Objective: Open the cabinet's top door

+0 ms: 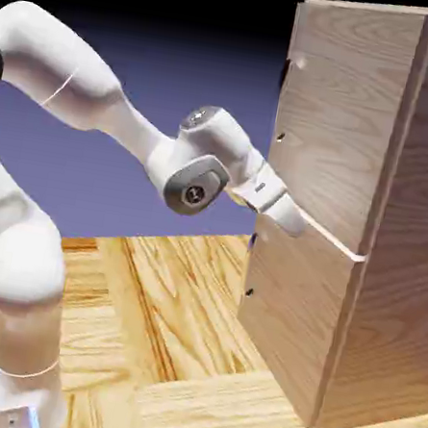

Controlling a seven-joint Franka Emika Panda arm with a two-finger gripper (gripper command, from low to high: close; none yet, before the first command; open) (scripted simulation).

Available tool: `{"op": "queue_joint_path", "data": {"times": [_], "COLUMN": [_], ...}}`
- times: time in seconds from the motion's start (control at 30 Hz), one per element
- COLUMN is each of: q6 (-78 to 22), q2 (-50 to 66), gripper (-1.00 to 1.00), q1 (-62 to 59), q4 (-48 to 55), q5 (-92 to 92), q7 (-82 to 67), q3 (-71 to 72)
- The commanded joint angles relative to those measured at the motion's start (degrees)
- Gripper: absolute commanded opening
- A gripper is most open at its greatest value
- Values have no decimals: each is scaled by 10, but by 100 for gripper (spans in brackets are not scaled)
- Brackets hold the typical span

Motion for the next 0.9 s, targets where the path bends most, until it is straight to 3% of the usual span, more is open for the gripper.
{"op": "queue_joint_path", "data": {"times": [0.0,0.87], "q6": [0,-4], "q2": [-8,-205], "gripper": [0,0], "q1": [-9,-248], "q4": [5,127], "q5": [23,624], "q7": [25,673], "q3": [12,331]}}
